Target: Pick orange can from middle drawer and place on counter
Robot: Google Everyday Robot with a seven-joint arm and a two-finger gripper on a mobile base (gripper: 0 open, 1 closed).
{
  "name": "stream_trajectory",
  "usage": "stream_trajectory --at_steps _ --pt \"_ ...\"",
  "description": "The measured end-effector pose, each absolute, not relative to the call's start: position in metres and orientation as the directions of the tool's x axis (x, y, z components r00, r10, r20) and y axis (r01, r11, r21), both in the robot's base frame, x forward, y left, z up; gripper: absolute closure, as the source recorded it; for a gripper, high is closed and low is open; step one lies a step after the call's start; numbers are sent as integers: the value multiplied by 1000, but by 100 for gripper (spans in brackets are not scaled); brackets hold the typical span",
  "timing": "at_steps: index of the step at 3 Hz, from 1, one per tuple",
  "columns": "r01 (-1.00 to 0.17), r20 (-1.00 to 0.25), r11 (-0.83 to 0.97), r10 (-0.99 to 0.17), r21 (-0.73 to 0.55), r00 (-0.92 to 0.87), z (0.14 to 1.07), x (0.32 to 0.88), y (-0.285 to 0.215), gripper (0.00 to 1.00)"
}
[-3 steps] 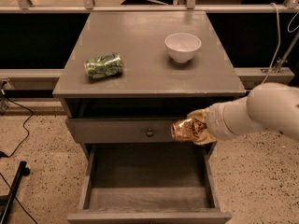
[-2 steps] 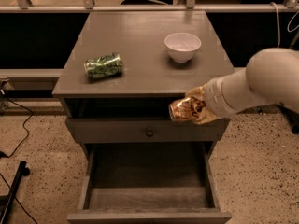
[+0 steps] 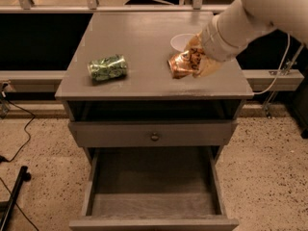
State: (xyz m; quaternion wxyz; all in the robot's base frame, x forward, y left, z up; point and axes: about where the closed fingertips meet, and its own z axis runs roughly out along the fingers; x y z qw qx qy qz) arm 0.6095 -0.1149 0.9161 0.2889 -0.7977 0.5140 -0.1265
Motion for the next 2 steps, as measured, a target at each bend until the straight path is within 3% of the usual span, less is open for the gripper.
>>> stream_trajectory --at_steps 2 --pt "-740 -223 -223 -864 -634 452 992 665 -88 100"
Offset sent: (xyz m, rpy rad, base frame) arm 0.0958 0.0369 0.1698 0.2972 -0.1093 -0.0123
